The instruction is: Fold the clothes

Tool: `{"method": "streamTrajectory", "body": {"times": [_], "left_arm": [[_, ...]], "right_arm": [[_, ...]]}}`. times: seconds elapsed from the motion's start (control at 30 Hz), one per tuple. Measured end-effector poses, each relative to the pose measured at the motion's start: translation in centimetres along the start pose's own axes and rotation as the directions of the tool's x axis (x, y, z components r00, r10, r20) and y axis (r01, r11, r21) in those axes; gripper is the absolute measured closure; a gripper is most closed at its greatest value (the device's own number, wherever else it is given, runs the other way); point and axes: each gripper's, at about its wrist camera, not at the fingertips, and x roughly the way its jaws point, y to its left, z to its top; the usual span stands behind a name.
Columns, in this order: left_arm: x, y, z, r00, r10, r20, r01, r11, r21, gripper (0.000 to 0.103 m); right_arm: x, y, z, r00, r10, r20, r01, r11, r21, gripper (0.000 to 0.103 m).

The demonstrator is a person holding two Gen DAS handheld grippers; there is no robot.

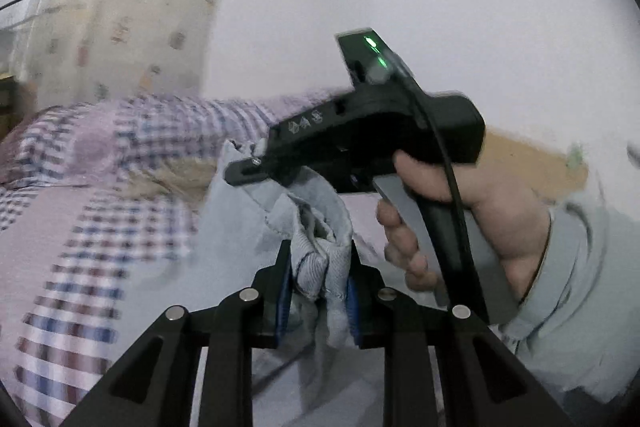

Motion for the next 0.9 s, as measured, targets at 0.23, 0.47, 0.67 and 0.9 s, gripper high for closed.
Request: {"method": "streamTrajectory", "body": {"times": [0.23,0.47,0.67,0.9], "left_arm": [[-9.0,16.0,3.2,0.968,0.169,0.184,-0.114,0.954,-0.278,0.08],[-14.1,28.5,0.2,0.933,0.322,0.162,-0.171,0.791,-0.587,0.082],[-13.5,28.6,-0.2,0.941,0.324,0.101,-0.208,0.787,-0.581,0.082],[-9.0,22.2,1.5,0.975,0.215,0.046,-0.178,0.893,-0.414,0.082]], "right_arm": [[11.8,15.4,5.2,0.994,-0.002,-0.11,-0.019,0.981,-0.192,0.093],[25.0,23.8,3.5,0.964,-0.059,-0.26,-0.023,0.954,-0.3,0.093],[27.0,22.6,2.3,0.957,-0.07,-0.282,-0.014,0.958,-0.285,0.093],[17.3,13.5,2.6,0.973,-0.043,-0.229,0.002,0.984,-0.176,0.093]]}}
